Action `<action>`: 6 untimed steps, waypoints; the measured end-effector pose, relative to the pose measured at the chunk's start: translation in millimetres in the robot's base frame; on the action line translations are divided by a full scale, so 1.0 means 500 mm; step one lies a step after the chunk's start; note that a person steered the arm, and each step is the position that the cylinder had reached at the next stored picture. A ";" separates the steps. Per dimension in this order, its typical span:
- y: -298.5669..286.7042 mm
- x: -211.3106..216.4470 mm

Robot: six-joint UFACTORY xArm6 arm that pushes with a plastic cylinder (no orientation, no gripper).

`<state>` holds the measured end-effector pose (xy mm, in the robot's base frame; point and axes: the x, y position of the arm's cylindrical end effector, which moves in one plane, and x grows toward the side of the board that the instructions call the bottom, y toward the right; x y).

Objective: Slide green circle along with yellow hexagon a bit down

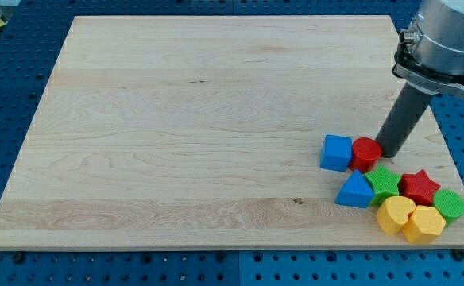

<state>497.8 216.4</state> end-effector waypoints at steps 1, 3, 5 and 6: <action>0.081 0.000; 0.220 0.043; 0.128 0.137; 0.121 0.192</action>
